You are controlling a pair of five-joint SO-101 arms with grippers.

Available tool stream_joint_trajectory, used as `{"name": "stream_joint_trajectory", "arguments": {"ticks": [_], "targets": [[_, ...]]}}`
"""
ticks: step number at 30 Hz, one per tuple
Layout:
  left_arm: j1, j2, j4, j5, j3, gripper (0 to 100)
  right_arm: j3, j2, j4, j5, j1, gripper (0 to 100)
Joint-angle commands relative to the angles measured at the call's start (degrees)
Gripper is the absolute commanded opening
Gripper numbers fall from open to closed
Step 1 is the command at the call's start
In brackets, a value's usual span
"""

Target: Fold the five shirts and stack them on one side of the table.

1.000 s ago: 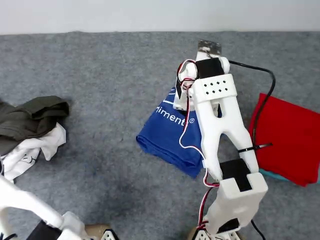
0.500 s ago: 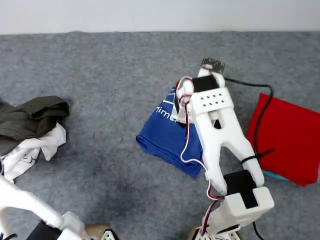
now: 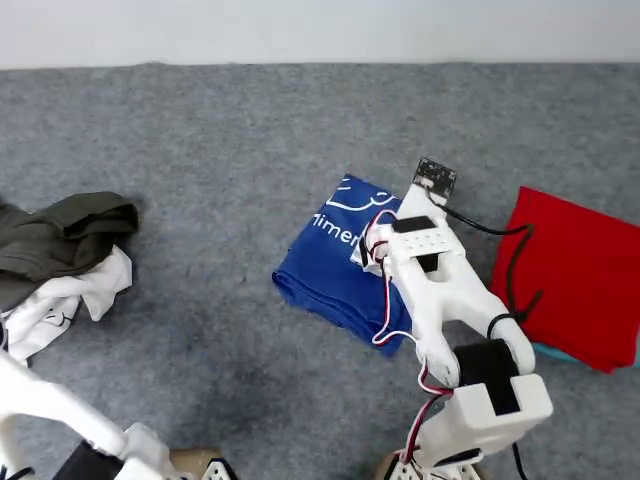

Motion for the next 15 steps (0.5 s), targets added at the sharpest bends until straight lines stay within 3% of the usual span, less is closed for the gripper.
{"name": "stream_joint_trajectory", "arguments": {"ticks": [1,5,11,13,15], "targets": [[0.26,-2.02,-0.7,-0.44,-0.84,3,-0.35,3.82,-0.84,-0.18,0.92,36.4],[0.26,-2.02,-0.7,-0.44,-0.84,3,-6.51,8.84,3.91,-0.62,1.89,29.6],[0.26,-2.02,-0.7,-0.53,-0.84,3,-13.54,13.05,8.31,-0.09,3.12,0.0],[0.26,-2.02,-0.7,-0.53,-0.84,3,-14.59,12.79,10.33,1.14,3.3,3.5],[0.26,-2.02,-0.7,-0.53,-0.84,3,-15.12,11.65,10.95,4.22,3.38,1.0]]}}
